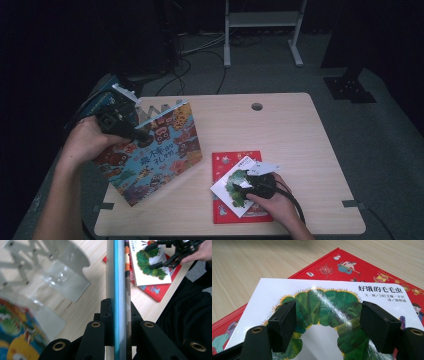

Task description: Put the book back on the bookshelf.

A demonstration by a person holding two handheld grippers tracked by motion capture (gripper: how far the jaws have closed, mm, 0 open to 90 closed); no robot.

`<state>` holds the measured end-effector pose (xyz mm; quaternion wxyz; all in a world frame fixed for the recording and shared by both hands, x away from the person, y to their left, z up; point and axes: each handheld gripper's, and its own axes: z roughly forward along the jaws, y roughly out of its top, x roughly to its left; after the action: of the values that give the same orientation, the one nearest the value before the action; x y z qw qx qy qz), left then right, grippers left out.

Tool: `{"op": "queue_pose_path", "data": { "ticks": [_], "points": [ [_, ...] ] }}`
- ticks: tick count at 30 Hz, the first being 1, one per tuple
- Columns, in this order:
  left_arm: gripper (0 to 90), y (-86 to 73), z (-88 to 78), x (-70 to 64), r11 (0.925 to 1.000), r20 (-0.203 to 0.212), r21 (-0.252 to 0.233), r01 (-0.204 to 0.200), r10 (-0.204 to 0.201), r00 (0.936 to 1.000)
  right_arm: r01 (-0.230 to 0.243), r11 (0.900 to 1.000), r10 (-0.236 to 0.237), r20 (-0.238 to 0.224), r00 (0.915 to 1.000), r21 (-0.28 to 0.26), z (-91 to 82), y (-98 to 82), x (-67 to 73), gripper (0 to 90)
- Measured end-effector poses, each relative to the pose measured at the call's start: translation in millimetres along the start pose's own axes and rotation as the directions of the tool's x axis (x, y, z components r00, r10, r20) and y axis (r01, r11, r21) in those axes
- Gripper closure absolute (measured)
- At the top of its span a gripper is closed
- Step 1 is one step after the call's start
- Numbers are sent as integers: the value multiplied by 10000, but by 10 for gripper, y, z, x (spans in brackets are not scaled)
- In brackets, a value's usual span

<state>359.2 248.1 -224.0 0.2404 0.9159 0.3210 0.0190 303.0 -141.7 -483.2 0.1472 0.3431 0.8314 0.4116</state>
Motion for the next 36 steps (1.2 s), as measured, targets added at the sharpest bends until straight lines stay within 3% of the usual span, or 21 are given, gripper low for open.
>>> {"op": "queue_pose_path", "data": {
  "ticks": [3, 9, 15, 18, 21, 22, 23, 24, 27, 28, 29, 30, 36],
  "points": [
    [805, -75, -41, 31, 9999, -144, -10, 141, -142, 9998, -2, 10000, 2, 5, 10000, -3, 4, 2, -1, 286],
    [806, -334, -164, 168, 9968, -501, -77, 800, -803, 9955, -6, 10000, 6, -7, 10000, 4, 4, 3, -2, 285],
    [806, -535, -279, 275, 9886, -994, -126, 1500, -1505, 9836, -13, 10000, 13, -9, 10000, 7, 5, 4, -3, 285],
    [805, -598, -316, 313, 9859, -1181, -142, 1665, -1670, 9788, -9, 10000, 9, -7, 10000, 6, 5, 4, -3, 285],
    [806, -708, -371, 377, 9779, -1437, -133, 2088, -2085, 9674, -11, 10000, 11, -2, 10000, -10, 8, 6, -5, 285],
    [805, -708, -371, 377, 9779, -1437, -133, 2088, -2085, 9674, -16, 10000, 16, -5, 10000, -29, 11, 6, -5, 285],
    [806, -755, -382, 409, 9722, -1542, -119, 2339, -2329, 9602, -5, 10000, 5, 1, 10000, 0, 10, 8, -6, 285],
    [806, -755, -382, 409, 9722, -1542, -119, 2339, -2329, 9602, -5, 10000, 5, 1, 10000, 0, 10, 8, -6, 285],
    [806, -817, -394, 449, 9652, -1757, -86, 2616, -2589, 9498, 0, 10000, 0, 0, 10000, 0, 10, 8, -6, 285],
    [806, -845, -395, 461, 9595, -1911, -163, 2812, -2791, 9411, 1, 10000, -1, -1, 10000, -2, 10, 8, -6, 285],
    [806, -859, -400, 468, 9571, -1996, -176, 2891, -2867, 9370, 0, 10000, 0, 0, 10000, 1, 10, 8, -6, 285],
    [806, -859, -400, 468, 9571, -1996, -176, 2891, -2867, 9370, 2, 10000, -2, -1, 10000, -1, 10, 8, -6, 285],
    [806, -930, -437, 516, 9430, -2376, -199, 3323, -3273, 9146, 1, 10000, -1, 3, 10000, -3, 10, 8, -6, 285]
  ]
}}
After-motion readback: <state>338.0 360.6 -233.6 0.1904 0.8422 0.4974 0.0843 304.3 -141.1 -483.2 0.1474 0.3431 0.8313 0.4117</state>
